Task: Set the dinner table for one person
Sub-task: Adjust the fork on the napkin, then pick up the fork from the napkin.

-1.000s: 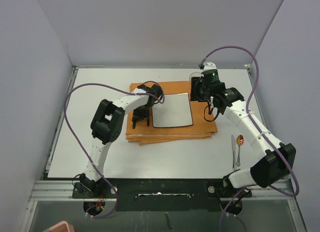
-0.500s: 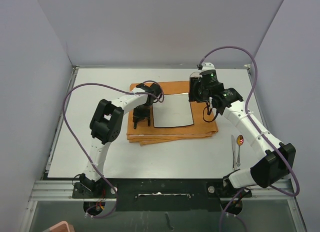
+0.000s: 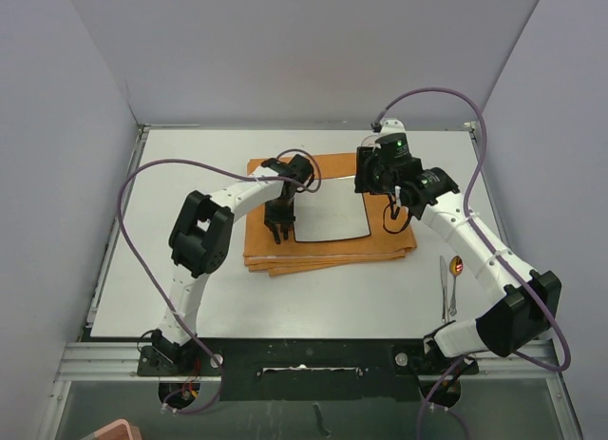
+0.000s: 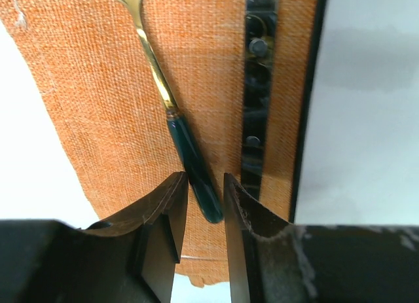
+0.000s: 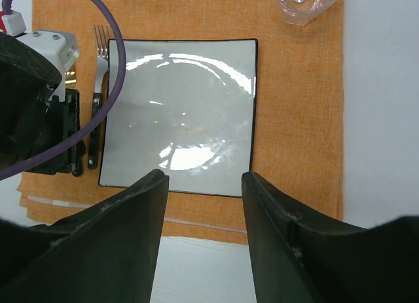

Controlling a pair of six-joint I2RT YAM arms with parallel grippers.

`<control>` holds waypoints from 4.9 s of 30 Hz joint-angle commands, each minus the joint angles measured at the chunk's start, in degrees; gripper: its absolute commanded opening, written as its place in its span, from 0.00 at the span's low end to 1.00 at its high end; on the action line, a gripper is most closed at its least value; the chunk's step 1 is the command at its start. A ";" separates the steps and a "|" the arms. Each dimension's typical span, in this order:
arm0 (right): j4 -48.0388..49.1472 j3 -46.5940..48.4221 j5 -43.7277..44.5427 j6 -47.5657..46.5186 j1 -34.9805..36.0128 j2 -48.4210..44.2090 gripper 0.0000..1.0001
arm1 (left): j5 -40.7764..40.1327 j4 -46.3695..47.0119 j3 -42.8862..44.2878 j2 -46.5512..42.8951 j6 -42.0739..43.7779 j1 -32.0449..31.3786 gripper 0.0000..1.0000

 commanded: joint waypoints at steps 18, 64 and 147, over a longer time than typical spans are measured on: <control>2.03 -2.15 -1.40 -1.19 1.70 -3.22 0.51 | -4.64 10.86 -21.13 -37.57 -6.00 12.19 0.35; -15.38 37.55 -13.95 -8.96 23.53 49.66 0.42 | -9.17 5.64 -38.80 -71.10 -1.21 17.89 0.45; 16.01 19.22 -43.25 9.86 13.02 32.45 0.00 | -5.60 11.75 -41.52 -69.44 -2.03 17.86 0.44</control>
